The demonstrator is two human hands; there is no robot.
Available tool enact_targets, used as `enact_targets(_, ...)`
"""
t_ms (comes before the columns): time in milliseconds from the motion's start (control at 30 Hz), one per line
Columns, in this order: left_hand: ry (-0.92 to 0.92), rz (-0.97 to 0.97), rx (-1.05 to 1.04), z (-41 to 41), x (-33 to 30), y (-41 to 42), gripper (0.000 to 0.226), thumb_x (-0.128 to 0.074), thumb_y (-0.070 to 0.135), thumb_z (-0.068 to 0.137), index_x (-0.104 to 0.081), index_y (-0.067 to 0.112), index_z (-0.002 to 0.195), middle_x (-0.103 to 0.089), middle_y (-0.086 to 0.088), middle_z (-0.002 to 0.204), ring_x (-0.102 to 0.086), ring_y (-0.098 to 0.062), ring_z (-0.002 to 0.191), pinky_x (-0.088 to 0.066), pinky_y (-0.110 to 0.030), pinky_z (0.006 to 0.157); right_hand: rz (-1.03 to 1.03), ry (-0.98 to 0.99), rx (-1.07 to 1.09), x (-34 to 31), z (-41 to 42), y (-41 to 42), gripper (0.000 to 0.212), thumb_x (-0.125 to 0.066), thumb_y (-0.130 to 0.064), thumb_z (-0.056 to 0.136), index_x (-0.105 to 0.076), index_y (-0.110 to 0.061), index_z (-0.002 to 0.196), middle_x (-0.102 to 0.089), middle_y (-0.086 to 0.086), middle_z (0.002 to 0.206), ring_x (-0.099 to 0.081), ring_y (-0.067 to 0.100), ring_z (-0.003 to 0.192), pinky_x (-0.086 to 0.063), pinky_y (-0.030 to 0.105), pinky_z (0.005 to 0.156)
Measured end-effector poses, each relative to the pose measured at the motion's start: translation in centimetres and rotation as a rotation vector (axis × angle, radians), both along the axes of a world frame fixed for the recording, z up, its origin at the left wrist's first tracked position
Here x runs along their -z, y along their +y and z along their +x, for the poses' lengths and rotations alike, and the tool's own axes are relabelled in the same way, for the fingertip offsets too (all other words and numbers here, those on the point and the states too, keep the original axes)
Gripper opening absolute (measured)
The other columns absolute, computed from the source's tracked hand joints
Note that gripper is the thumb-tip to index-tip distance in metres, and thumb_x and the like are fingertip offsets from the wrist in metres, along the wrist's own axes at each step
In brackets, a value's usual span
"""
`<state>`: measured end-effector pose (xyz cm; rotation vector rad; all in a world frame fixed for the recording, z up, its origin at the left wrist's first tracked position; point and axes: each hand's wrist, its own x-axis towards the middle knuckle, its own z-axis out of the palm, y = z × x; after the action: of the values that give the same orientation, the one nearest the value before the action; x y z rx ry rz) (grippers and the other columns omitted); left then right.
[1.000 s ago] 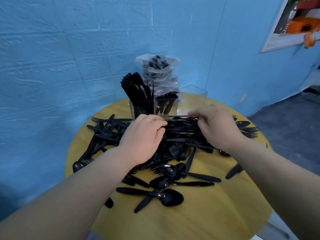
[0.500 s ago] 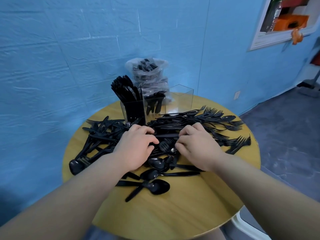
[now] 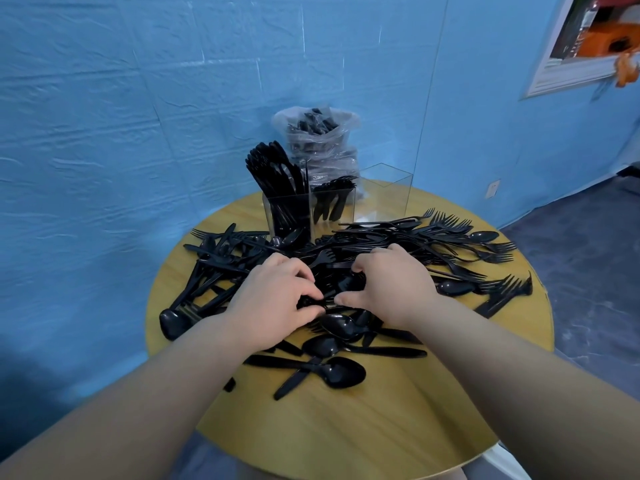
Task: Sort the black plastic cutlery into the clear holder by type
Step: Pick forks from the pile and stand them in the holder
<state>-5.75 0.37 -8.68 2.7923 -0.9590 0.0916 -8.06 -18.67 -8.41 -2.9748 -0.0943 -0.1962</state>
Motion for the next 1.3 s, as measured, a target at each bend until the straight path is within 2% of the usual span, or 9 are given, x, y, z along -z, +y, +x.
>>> enact_targets(100,0.011,-0.004,-0.001,0.0,0.1,0.0,0.029,-0.054,0.050,0.090,-0.065,0.040,0.115,-0.050,0.021,0.121,-0.033,-0.007,0.119,-0.032,-0.029,0.102,0.003,-0.004,0.024,-0.4,0.3,0.4,0.063,-0.064,-0.065,0.074,-0.058,-0.021,0.119,-0.063,-0.001,0.107,-0.050,0.022,0.110,-0.047,0.034,0.077)
enact_targets(300,0.013,-0.032,-0.007,0.1,0.4,0.1,0.029,-0.050,0.049,0.092,-0.064,0.039,0.115,-0.052,0.021,0.120,-0.035,-0.007,0.118,-0.034,-0.030,0.102,-0.036,-0.047,0.039,-0.1,0.4,0.1,0.038,-0.055,-0.050,0.085,-0.064,-0.018,0.105,-0.065,-0.003,0.079,-0.059,0.021,0.080,-0.053,0.032,0.066)
enact_targets(433,-0.011,-0.083,-0.035,0.2,0.7,0.2,0.026,-0.053,0.048,0.091,-0.066,0.035,0.110,-0.054,0.020,0.119,-0.037,-0.007,0.119,-0.035,-0.032,0.103,-0.034,-0.103,0.021,0.5,0.0,-0.5,0.031,-0.048,-0.039,0.088,-0.067,-0.017,0.099,-0.066,-0.002,0.080,-0.056,0.020,0.079,-0.052,0.032,0.067)
enact_targets(633,-0.053,-0.036,-0.079,0.3,0.8,0.3,0.030,-0.050,0.051,0.092,-0.063,0.036,0.114,-0.052,0.019,0.125,-0.036,-0.008,0.124,-0.032,-0.036,0.107,-0.015,-0.202,-0.029,0.7,-0.4,-1.6,0.030,-0.045,-0.032,0.095,-0.066,-0.021,0.114,-0.067,-0.002,0.095,-0.058,0.018,0.094,-0.050,0.030,0.076)
enact_targets(867,-0.082,0.022,-0.121,0.0,0.6,0.1,0.035,-0.051,0.054,0.090,-0.058,0.038,0.119,-0.049,0.018,0.129,-0.032,-0.009,0.128,-0.027,-0.036,0.107,0.168,-0.471,-0.003,-0.1,-1.0,-3.6,0.024,-0.061,-0.013,0.090,-0.069,-0.010,0.113,-0.067,0.006,0.095,-0.066,0.027,0.078,-0.056,0.037,0.067)
enact_targets(1000,-0.178,-0.095,-0.181,0.0,0.0,-0.7,0.039,-0.056,0.049,0.088,-0.053,0.031,0.122,-0.047,0.011,0.130,-0.037,-0.011,0.126,-0.030,-0.033,0.106,0.251,-0.469,0.020,-1.0,-1.7,-5.3,0.026,-0.059,-0.011,0.091,-0.067,-0.010,0.116,-0.066,0.006,0.099,-0.063,0.025,0.087,-0.052,0.031,0.079)
enact_targets(1133,-0.272,-0.138,-0.102,-0.4,-1.9,-3.1,0.055,-0.053,0.049,0.090,-0.039,0.027,0.138,-0.040,0.009,0.141,-0.033,-0.012,0.132,-0.027,-0.034,0.109,0.313,-0.448,0.002,-2.0,-2.8,-6.2,0.024,-0.056,-0.012,0.093,-0.068,-0.014,0.113,-0.065,0.000,0.098,-0.060,0.017,0.089,-0.043,0.021,0.079)
enact_targets(1200,-0.258,-0.081,-0.027,-0.6,-2.7,-4.3,0.055,-0.047,0.049,0.094,-0.033,0.029,0.143,-0.041,0.010,0.143,-0.033,-0.011,0.133,-0.026,-0.037,0.108,0.386,-0.425,-0.014,-2.6,-3.3,-6.2,0.023,-0.055,-0.012,0.093,-0.068,-0.016,0.112,-0.064,-0.002,0.094,-0.060,0.014,0.086,-0.046,0.023,0.077)
enact_targets(1300,-0.209,-0.048,0.015,-0.7,-3.4,-5.1,0.047,-0.042,0.046,0.097,-0.037,0.029,0.142,-0.056,0.010,0.129,-0.052,-0.013,0.118,-0.034,-0.038,0.101,0.472,-0.407,-0.031,-3.4,-3.6,-6.0,0.022,-0.056,-0.013,0.093,-0.069,-0.018,0.109,-0.064,-0.003,0.091,-0.060,0.013,0.082,-0.052,0.035,0.079)
